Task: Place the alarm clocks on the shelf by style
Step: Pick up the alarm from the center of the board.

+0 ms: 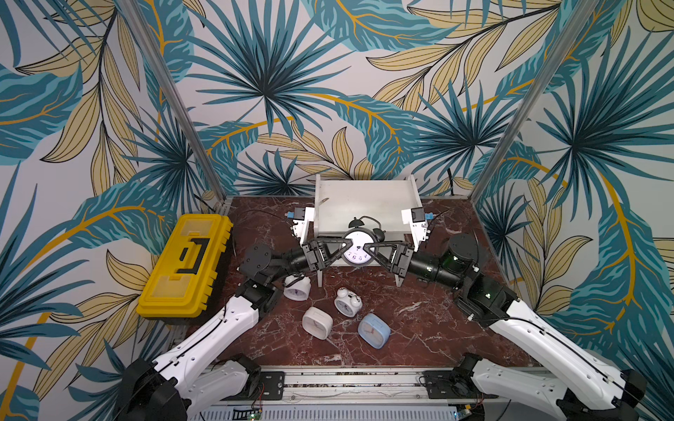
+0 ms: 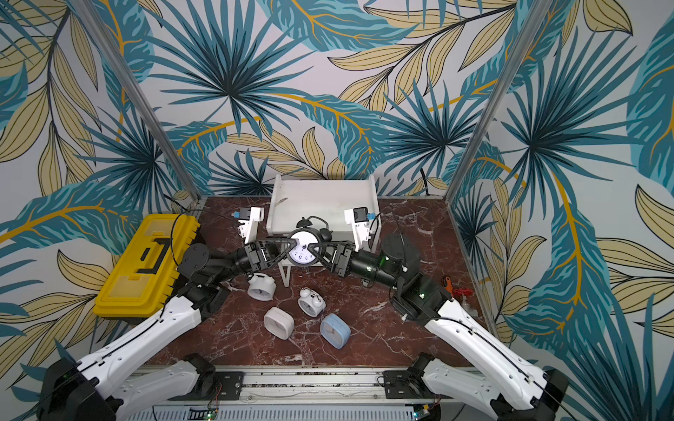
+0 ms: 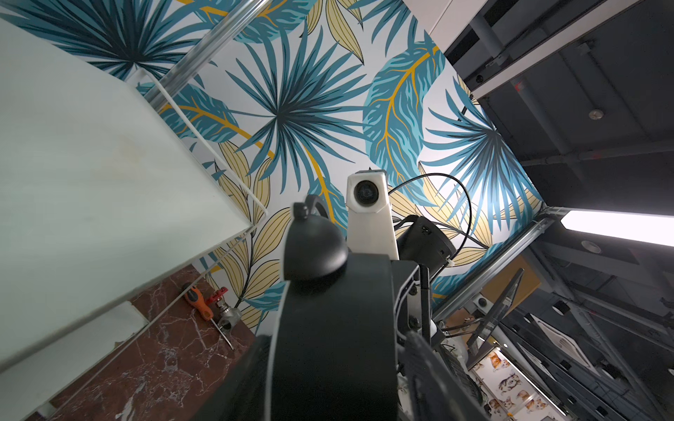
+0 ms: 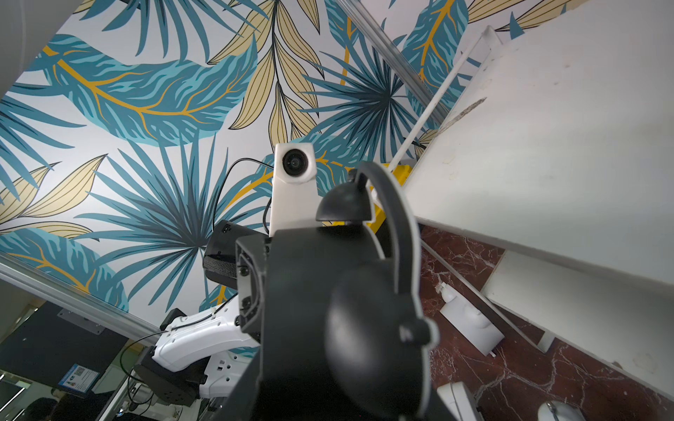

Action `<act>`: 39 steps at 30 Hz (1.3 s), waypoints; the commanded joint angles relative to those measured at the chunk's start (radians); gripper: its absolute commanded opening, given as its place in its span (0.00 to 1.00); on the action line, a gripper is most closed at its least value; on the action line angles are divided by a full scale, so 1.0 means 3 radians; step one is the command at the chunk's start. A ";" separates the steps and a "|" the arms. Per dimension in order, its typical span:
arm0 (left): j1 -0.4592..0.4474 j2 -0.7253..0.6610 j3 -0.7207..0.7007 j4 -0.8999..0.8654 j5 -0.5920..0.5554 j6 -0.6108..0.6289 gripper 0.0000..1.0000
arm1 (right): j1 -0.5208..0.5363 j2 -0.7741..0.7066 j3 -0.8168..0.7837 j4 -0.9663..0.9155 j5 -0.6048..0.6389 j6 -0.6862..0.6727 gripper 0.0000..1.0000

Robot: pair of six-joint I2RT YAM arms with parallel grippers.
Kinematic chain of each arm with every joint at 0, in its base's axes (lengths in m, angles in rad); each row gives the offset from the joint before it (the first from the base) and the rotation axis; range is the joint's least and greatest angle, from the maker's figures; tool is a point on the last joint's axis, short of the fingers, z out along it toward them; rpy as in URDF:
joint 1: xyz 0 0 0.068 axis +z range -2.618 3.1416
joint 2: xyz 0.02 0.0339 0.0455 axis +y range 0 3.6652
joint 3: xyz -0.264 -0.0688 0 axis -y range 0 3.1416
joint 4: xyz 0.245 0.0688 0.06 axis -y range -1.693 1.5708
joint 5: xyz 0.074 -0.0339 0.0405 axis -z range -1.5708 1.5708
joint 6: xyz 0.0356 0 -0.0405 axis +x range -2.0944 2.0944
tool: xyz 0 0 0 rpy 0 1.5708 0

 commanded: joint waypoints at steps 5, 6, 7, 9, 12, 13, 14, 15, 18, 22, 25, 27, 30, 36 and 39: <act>0.0169 -0.0093 0.0294 -0.0455 0.0546 0.0388 0.92 | -0.0048 0.0117 0.0555 -0.0875 -0.0392 -0.0645 0.00; 0.0197 -0.0088 0.0335 -0.0462 0.0641 0.0377 0.90 | -0.0070 0.0134 0.0615 -0.0949 -0.0461 -0.0693 0.00; 0.0236 -0.0087 0.0385 -0.0485 0.0757 0.0364 0.86 | -0.0101 0.0148 0.0669 -0.1003 -0.0558 -0.0743 0.00; 0.0322 -0.0092 0.0470 -0.0557 0.0918 0.0336 0.77 | -0.0161 0.0174 0.0727 -0.1086 -0.0708 -0.0789 0.00; 0.0420 -0.0130 0.0544 -0.0555 0.1049 0.0267 0.68 | -0.0270 0.0216 0.0759 -0.1093 -0.0934 -0.0792 0.00; 0.0423 -0.0152 0.0559 -0.0591 0.1062 0.0282 0.68 | -0.0291 0.0241 0.0771 -0.1093 -0.0994 -0.0787 0.00; 0.0426 -0.0161 0.0573 -0.0653 0.1081 0.0315 0.68 | -0.0300 0.0262 0.0783 -0.1090 -0.1029 -0.0785 0.00; 0.0422 -0.0159 0.0589 -0.0738 0.1112 0.0357 0.69 | -0.0306 0.0281 0.0798 -0.1074 -0.1069 -0.0779 0.00; 0.0424 -0.0157 0.0635 -0.1143 0.1198 0.0617 0.74 | -0.0315 0.0312 0.0825 -0.1005 -0.1142 -0.0783 0.00; 0.0425 -0.0182 0.0648 -0.1563 0.1220 0.0885 0.78 | -0.0315 0.0382 0.0884 -0.0935 -0.1240 -0.0757 0.00; 0.0421 -0.0174 0.0633 -0.1614 0.1218 0.0911 0.79 | -0.0315 0.0441 0.0890 -0.0840 -0.1346 -0.0697 0.00; 0.0421 -0.0157 0.0628 -0.1530 0.1226 0.0855 0.75 | -0.0315 0.0474 0.0905 -0.0853 -0.1358 -0.0697 0.00; 0.0422 -0.0132 0.0640 -0.1356 0.1241 0.0739 0.66 | -0.0312 0.0506 0.0933 -0.0902 -0.1348 -0.0734 0.00; 0.0424 -0.0100 0.0646 -0.1126 0.1237 0.0600 0.43 | -0.0315 0.0545 0.0970 -0.0985 -0.1270 -0.0773 0.01; 0.0424 -0.0111 0.0604 -0.1041 0.1159 0.0572 0.35 | -0.0312 0.0514 0.0922 -0.0945 -0.1168 -0.0723 0.22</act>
